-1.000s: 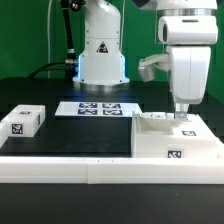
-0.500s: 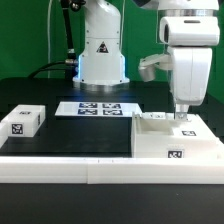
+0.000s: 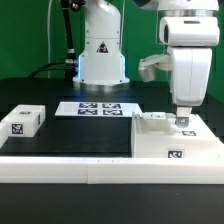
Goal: Assemble cabinet
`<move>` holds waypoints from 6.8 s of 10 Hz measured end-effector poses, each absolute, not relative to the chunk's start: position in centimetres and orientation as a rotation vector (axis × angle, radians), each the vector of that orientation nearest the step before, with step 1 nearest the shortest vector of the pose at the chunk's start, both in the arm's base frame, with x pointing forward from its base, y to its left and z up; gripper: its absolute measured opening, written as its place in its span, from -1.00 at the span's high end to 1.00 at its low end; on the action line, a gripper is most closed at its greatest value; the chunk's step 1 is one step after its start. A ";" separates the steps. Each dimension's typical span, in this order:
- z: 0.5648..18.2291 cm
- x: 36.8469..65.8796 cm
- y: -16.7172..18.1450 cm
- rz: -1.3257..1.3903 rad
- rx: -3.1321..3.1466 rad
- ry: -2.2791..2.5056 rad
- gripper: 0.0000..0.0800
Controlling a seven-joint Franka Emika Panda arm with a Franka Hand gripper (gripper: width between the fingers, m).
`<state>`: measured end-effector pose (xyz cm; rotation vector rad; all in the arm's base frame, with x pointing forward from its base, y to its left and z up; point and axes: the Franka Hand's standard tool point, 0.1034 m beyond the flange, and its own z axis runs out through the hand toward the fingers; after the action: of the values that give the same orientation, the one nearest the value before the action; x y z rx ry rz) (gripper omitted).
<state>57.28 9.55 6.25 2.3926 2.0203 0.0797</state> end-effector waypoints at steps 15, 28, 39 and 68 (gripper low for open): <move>9.3 50.1 9.0 0.029 2.399 1.990 -0.99; 3.9 43.0 9.2 -0.042 2.408 2.084 -0.99; 1.6 41.1 9.7 -0.048 2.412 2.125 -0.31; 6.6 45.1 5.9 -0.063 2.368 2.095 0.83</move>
Offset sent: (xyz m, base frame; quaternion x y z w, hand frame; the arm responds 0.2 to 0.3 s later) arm -0.0342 -0.0095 0.0203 0.0173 -0.0240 -0.0059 0.9995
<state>45.06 5.93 6.56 2.3675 2.0946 -0.0628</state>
